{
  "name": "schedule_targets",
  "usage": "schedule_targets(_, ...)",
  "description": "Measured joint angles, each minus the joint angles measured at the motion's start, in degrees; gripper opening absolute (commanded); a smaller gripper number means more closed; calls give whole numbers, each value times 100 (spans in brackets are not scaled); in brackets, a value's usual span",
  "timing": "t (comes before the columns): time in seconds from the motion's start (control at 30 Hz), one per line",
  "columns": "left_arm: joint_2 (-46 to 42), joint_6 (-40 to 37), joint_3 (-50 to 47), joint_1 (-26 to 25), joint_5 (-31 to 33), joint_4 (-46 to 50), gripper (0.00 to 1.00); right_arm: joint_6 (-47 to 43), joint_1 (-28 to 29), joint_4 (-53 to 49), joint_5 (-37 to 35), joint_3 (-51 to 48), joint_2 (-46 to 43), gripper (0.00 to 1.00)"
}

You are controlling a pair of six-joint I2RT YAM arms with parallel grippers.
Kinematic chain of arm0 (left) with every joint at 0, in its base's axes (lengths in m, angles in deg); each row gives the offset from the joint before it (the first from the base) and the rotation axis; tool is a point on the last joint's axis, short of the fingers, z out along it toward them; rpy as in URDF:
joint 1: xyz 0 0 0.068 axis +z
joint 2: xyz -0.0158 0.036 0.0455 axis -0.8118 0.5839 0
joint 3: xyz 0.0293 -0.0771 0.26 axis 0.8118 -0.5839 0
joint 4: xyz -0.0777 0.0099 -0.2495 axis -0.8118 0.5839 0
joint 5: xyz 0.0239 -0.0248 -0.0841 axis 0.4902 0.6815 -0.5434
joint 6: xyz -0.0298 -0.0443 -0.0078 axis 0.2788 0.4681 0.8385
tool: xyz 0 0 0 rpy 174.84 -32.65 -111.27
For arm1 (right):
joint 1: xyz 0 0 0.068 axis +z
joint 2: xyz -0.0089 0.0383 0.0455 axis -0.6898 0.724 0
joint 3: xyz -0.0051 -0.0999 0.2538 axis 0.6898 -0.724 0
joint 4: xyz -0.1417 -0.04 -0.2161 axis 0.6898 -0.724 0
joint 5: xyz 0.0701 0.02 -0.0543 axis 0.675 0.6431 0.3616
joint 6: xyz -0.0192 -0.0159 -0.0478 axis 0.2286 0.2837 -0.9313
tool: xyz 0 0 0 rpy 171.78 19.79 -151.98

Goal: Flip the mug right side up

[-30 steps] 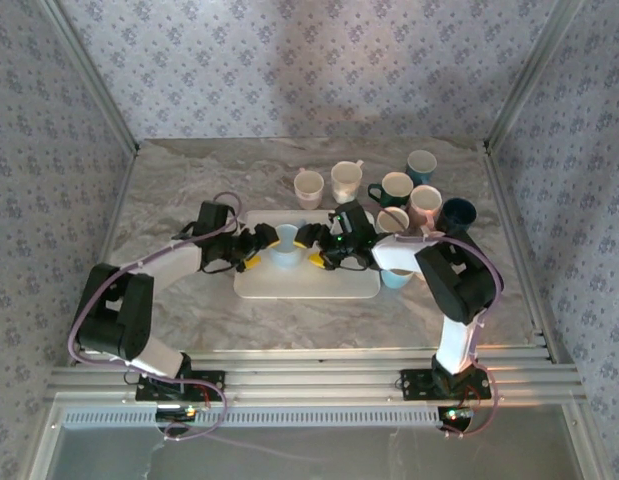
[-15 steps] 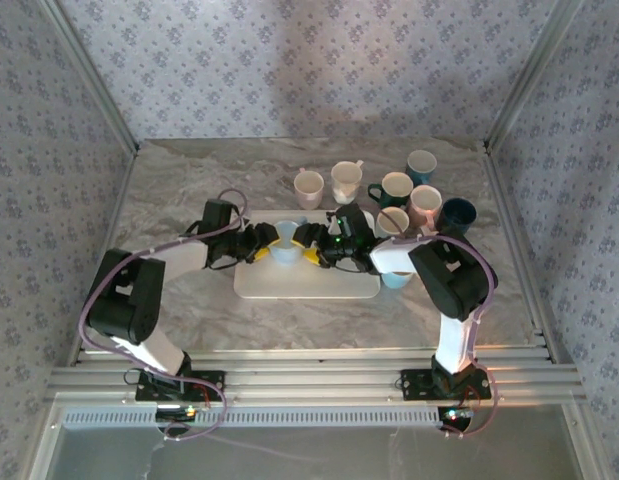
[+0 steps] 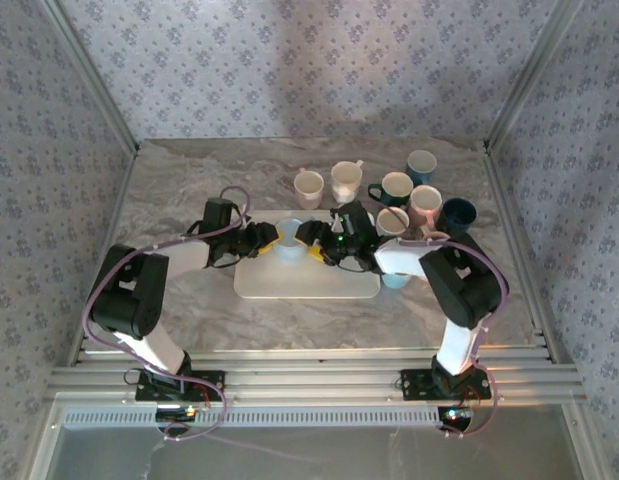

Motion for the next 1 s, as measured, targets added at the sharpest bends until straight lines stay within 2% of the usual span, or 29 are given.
schedule_targets(0.3,-2,-146,-131,160,-286,-192,27,-586,-225,-813,-409,52,-638,67)
schedule_targets(0.47,-2,-354,-131,258,-466,-76,27,-1631,-354,-1329,-422,131,-841,59)
schedule_targets(0.53,-2,-481,-122,302,-549,-2,27,-2280,-415,-1502,-337,155,-984,58)
schedule_targets(0.77,35,-1113,125,382,-765,632,28,-5554,-752,-1864,529,197,-1408,57)
schedule_targets(1.0,155,-1604,391,444,-933,1137,28,-8664,-1104,-2164,1486,341,-901,60)
